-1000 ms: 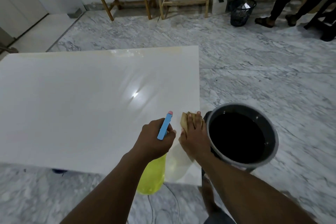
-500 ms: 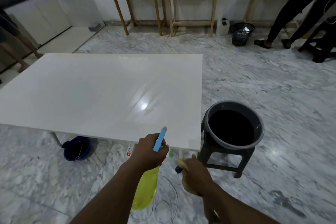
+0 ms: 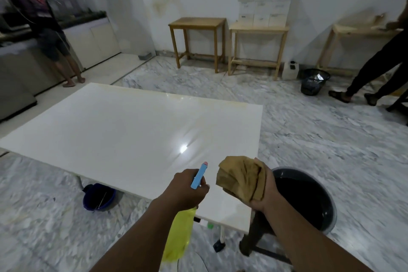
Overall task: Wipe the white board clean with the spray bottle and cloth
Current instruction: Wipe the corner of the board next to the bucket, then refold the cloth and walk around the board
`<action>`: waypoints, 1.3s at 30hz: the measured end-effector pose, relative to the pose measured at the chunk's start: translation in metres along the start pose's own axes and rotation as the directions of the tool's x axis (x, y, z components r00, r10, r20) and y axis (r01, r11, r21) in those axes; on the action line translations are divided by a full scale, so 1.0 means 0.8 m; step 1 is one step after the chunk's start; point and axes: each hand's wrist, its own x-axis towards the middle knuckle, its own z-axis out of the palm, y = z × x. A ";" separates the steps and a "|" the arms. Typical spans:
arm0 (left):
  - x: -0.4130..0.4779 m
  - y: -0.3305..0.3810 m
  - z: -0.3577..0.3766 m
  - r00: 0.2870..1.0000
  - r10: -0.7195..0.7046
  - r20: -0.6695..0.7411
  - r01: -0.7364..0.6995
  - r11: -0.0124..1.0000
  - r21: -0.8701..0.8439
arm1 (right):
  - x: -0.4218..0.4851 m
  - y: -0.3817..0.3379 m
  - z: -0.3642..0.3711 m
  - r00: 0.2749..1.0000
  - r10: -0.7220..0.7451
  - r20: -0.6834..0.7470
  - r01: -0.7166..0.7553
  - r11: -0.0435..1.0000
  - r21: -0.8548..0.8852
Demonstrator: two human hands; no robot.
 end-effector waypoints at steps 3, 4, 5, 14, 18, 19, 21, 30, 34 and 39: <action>0.038 0.011 -0.012 0.999 -0.028 -0.019 0.028 0.999 -0.016 | 0.034 -0.042 0.022 0.994 0.022 0.107 -0.019 0.999 -0.028; 0.049 0.015 -0.016 0.999 -0.032 -0.022 0.032 0.999 -0.014 | 0.044 -0.056 0.030 0.992 0.028 0.127 -0.021 0.998 -0.058; 0.062 0.019 -0.020 0.999 -0.037 -0.029 0.037 0.999 -0.009 | 0.057 -0.071 0.039 0.990 0.037 0.139 -0.026 0.996 -0.081; 0.122 0.035 -0.031 0.983 -0.161 -0.084 0.150 0.981 -0.121 | 0.135 -0.148 0.101 0.967 0.152 0.205 -0.086 0.951 -0.297; 0.122 0.029 -0.027 0.972 -0.213 -0.094 0.203 0.973 -0.109 | 0.145 -0.140 0.108 0.941 0.232 0.246 -0.156 0.943 -0.294; 0.121 0.028 -0.027 0.972 -0.215 -0.091 0.206 0.974 -0.098 | 0.144 -0.137 0.108 0.937 0.248 0.247 -0.172 0.941 -0.292; 0.117 0.028 -0.026 0.974 -0.209 -0.092 0.203 0.977 -0.066 | 0.138 -0.134 0.107 0.930 0.265 0.253 -0.188 0.938 -0.292; 0.074 0.061 -0.024 0.980 -0.147 -0.131 0.140 0.988 -0.060 | 0.059 -0.141 0.113 0.940 0.219 0.262 -0.126 0.935 -0.331; 0.036 0.085 -0.009 0.987 -0.087 -0.137 0.085 0.996 -0.019 | 0.017 -0.134 0.107 0.931 0.209 0.298 -0.106 0.939 -0.327; -0.017 0.108 0.020 0.992 -0.066 -0.104 0.068 0.998 0.013 | -0.039 -0.114 0.088 0.936 0.195 0.292 -0.100 0.945 -0.311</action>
